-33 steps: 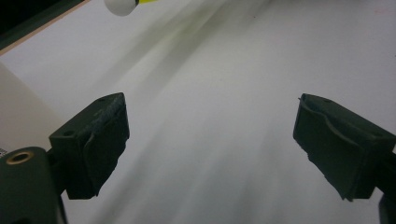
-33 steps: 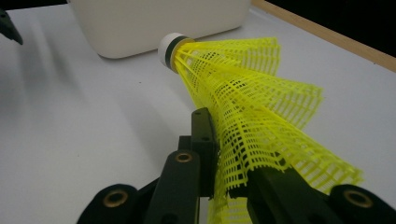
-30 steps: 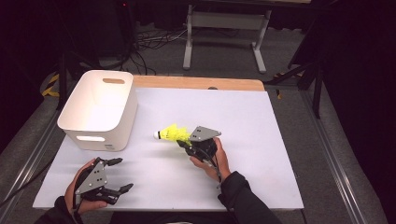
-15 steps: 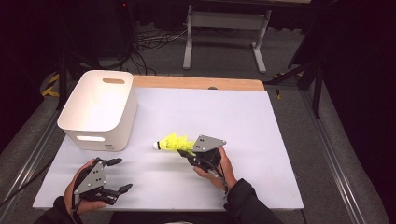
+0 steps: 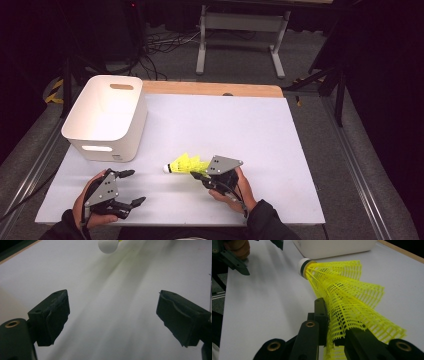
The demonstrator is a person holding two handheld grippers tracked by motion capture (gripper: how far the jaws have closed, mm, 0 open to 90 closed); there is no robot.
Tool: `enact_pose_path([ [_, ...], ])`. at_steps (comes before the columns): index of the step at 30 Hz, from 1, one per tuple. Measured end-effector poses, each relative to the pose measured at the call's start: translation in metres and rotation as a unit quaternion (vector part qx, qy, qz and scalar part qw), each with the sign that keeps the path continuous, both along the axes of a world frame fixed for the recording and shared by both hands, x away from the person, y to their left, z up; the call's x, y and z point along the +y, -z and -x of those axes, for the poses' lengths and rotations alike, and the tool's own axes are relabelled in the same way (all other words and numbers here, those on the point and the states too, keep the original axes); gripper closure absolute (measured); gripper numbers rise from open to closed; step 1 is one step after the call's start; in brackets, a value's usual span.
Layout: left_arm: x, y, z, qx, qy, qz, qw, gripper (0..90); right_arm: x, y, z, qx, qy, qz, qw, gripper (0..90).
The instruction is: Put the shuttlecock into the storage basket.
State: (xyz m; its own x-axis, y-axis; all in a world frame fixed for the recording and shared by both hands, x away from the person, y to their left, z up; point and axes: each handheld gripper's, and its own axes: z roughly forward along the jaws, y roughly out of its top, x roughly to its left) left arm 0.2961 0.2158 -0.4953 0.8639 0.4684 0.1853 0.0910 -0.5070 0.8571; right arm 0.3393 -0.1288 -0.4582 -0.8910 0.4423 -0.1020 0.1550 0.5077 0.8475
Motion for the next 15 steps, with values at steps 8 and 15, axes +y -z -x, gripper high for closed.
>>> enact_pose_path([
  [8, -0.016, -0.005, -0.012, 0.001, 0.009, 0.0, 1.0, 13.2, 0.003, 0.0, 0.004, -0.003, -0.013, 0.006, 0.9999, 85.2],
  [15, -0.035, -0.009, -0.027, 0.006, 0.023, -0.002, 0.9997, 15.0, 0.004, 0.0, 0.003, -0.004, -0.015, 0.004, 0.9999, 85.1],
])
